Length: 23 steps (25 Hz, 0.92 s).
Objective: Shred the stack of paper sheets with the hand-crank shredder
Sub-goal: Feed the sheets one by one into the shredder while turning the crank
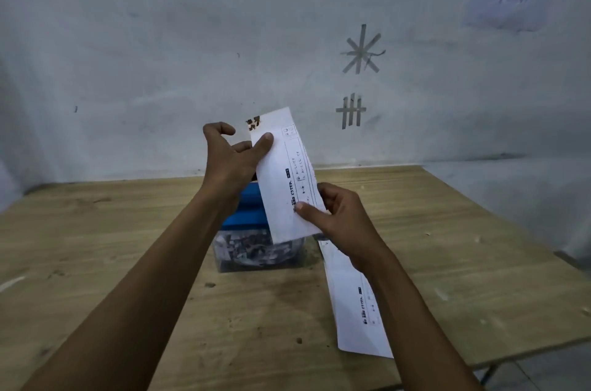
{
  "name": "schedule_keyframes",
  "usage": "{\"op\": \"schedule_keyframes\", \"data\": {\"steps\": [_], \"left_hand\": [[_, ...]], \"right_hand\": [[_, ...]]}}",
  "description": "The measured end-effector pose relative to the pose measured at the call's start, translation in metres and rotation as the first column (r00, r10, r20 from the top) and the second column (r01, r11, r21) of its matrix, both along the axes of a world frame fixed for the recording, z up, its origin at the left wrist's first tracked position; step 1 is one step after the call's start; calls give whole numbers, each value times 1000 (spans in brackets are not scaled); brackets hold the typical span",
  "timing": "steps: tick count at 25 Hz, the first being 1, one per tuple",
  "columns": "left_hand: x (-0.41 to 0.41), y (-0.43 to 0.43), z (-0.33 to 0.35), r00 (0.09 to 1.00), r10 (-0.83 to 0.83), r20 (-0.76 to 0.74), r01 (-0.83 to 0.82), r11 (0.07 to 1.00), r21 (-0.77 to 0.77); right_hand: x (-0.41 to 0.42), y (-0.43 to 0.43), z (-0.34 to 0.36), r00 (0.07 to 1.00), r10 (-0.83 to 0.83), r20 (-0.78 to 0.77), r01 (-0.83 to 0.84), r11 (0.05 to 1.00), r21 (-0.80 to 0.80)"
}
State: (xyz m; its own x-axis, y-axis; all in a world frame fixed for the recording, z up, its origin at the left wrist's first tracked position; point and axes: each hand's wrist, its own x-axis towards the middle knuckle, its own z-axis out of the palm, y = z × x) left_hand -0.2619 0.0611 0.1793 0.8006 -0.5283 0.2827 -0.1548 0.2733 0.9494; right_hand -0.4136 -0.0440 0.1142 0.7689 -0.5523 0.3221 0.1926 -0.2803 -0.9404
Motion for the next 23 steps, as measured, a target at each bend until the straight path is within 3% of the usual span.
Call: {"op": "schedule_keyframes", "data": {"steps": [4, 7, 11, 15, 18, 23], "left_hand": [[11, 14, -5, 981, -189, 50, 176, 966, 191], [19, 29, -16, 954, -284, 95, 256, 939, 230], [37, 32, -18, 974, -160, 162, 130, 974, 184], [50, 29, -21, 972, -95, 214, 55, 981, 187], [55, 29, -25, 963, -85, 255, 20, 968, 249], [60, 29, -36, 949, -119, 292, 13, 940, 341]], "right_hand": [[28, 4, 25, 997, -41, 67, 31, 990, 139], [42, 4, 35, 996, -79, 50, 70, 982, 174], [38, -3, 18, 975, -222, -35, 224, 969, 100], [26, -9, -17, 874, -403, -271, 394, 915, -92], [17, -5, -23, 840, -300, -451, 307, 950, -61], [18, -7, -15, 834, -303, -461, 313, 948, -57]]}}
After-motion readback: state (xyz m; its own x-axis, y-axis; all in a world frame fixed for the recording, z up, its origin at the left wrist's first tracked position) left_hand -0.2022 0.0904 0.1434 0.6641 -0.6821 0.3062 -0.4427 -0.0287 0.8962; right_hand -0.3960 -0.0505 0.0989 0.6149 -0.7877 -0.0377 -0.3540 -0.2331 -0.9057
